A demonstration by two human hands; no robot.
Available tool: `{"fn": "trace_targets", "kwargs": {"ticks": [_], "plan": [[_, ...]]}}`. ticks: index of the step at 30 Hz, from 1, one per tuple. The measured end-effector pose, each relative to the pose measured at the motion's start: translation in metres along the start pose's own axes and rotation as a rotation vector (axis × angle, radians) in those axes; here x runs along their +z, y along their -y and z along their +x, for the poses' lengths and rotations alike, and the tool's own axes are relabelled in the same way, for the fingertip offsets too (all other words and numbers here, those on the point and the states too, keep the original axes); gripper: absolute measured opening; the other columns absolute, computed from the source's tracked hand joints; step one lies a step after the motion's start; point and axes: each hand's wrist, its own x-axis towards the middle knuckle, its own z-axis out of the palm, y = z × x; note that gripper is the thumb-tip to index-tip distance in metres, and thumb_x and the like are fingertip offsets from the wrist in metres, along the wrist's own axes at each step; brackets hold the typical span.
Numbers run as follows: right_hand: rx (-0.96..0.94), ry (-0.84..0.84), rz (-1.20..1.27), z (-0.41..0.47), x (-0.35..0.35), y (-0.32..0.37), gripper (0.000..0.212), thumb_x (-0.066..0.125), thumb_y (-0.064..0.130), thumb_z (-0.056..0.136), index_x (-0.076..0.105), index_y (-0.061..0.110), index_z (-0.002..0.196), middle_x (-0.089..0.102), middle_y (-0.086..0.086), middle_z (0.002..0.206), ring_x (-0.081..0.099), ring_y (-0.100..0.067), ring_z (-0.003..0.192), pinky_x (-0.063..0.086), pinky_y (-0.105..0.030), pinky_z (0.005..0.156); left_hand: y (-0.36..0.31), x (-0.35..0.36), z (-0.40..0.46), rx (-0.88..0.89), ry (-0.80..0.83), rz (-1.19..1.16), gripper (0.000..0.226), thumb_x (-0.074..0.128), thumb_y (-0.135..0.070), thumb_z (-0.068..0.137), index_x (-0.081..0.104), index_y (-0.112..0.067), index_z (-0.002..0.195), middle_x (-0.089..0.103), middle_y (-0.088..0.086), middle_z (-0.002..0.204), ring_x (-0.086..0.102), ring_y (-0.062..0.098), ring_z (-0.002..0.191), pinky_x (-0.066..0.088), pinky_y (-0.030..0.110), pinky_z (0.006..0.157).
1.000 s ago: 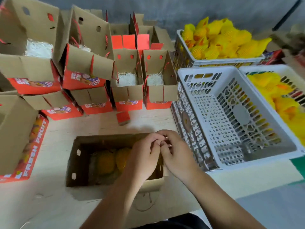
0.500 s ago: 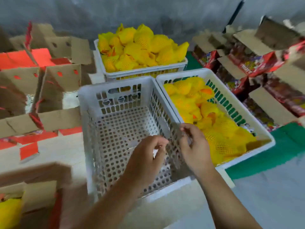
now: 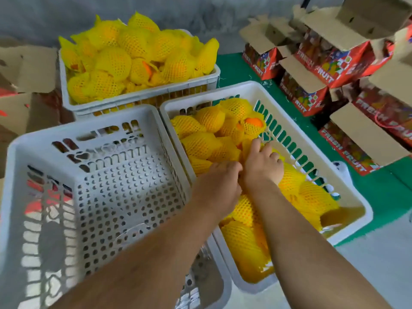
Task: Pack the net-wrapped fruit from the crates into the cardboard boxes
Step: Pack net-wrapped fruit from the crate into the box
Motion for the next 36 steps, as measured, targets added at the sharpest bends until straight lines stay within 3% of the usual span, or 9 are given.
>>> {"fn": "trace_targets", "kwargs": {"ticks": [5,8,12,16,19,22,27,32,36], "plan": [[-0.137,-0.168,0.724,-0.011,-0.033,-0.014,0.058,0.069,0.056,0.075,0.039,0.032,0.118,0.063,-0.003,0.099,0.061,-0.023,0.086,0.049,-0.036,0.067,0.002,0.010,-0.003,-0.037,-0.242,0.078,0.094,0.064,-0.050,0.094,0.008,-0.021,0.163,0.044,0.007,0.151,0.047,0.025,0.133,0.053,0.038,0.094],[-0.272,0.147,1.133,-0.021,-0.055,-0.018,0.045,0.061,0.062,0.071,0.048,0.040,0.109,0.061,0.004,0.081,0.056,-0.011,0.064,0.043,-0.025,0.057,0.000,0.002,-0.005,-0.055,-0.254,-0.022,0.114,0.071,-0.060,0.087,-0.004,-0.024,0.164,0.028,0.011,0.162,0.043,0.027,0.141,0.054,0.038,0.100],[-0.304,0.400,1.164,-0.025,-0.054,-0.009,0.026,0.046,0.043,0.101,0.071,0.036,0.108,0.069,0.021,0.108,0.060,0.004,0.101,0.044,-0.012,0.087,0.000,0.000,-0.003,-0.090,-0.256,-0.051,0.082,0.067,-0.052,0.093,0.022,-0.028,0.158,0.039,0.000,0.151,0.059,0.021,0.123,0.059,0.034,0.076],[-0.176,0.008,0.958,-0.019,-0.060,-0.041,0.023,0.048,0.032,0.102,0.063,0.025,0.116,0.069,0.000,0.113,0.064,-0.024,0.101,0.054,-0.039,0.086,0.002,0.000,-0.003,-0.068,-0.247,-0.065,0.070,0.071,-0.047,0.091,0.035,-0.028,0.149,0.041,-0.001,0.144,0.058,0.022,0.117,0.058,0.034,0.068],[-0.066,0.175,0.277,-0.022,-0.049,-0.084,0.059,0.059,0.051,0.091,0.041,0.033,0.144,0.048,-0.009,0.144,0.045,-0.038,0.130,0.043,-0.054,0.104,0.005,0.003,-0.003,-0.027,-0.222,-0.035,0.069,0.064,-0.052,0.096,0.031,-0.029,0.153,0.037,-0.001,0.149,0.058,0.021,0.120,0.059,0.035,0.069],[-0.021,0.347,0.207,-0.034,-0.035,-0.098,0.078,0.065,0.061,0.086,0.032,0.036,0.151,0.031,-0.010,0.155,0.031,-0.042,0.140,0.034,-0.054,0.112,0.005,0.004,-0.003,-0.021,-0.218,-0.010,0.071,0.056,-0.056,0.099,0.024,-0.032,0.158,0.033,0.001,0.157,0.054,0.022,0.130,0.060,0.036,0.076],[-0.048,0.156,0.280,-0.045,-0.030,-0.100,0.079,0.079,0.059,0.077,0.041,0.027,0.139,0.053,-0.011,0.138,0.052,-0.038,0.125,0.046,-0.050,0.102,0.004,0.002,-0.003,-0.024,-0.220,-0.057,0.074,0.055,-0.055,0.100,0.018,-0.036,0.161,0.027,0.002,0.164,0.052,0.024,0.135,0.061,0.036,0.077],[0.060,-0.166,0.881,-0.055,-0.056,-0.099,0.053,0.072,0.065,0.080,0.048,0.035,0.115,0.068,-0.001,0.086,0.066,-0.023,0.072,0.057,-0.046,0.066,0.003,-0.002,-0.004,-0.008,-0.227,-0.120,0.073,0.054,-0.053,0.099,0.019,-0.038,0.161,0.025,-0.001,0.165,0.054,0.023,0.132,0.062,0.036,0.074],[-0.191,-0.002,0.778,-0.070,-0.071,-0.107,0.039,0.075,0.044,0.078,0.059,0.036,0.114,0.068,0.009,0.105,0.062,-0.012,0.083,0.050,-0.034,0.075,0.004,-0.003,-0.006,0.025,-0.216,-0.140,0.070,0.054,-0.051,0.101,0.021,-0.039,0.161,0.024,0.000,0.166,0.057,0.022,0.129,0.058,0.030,0.068]]}}
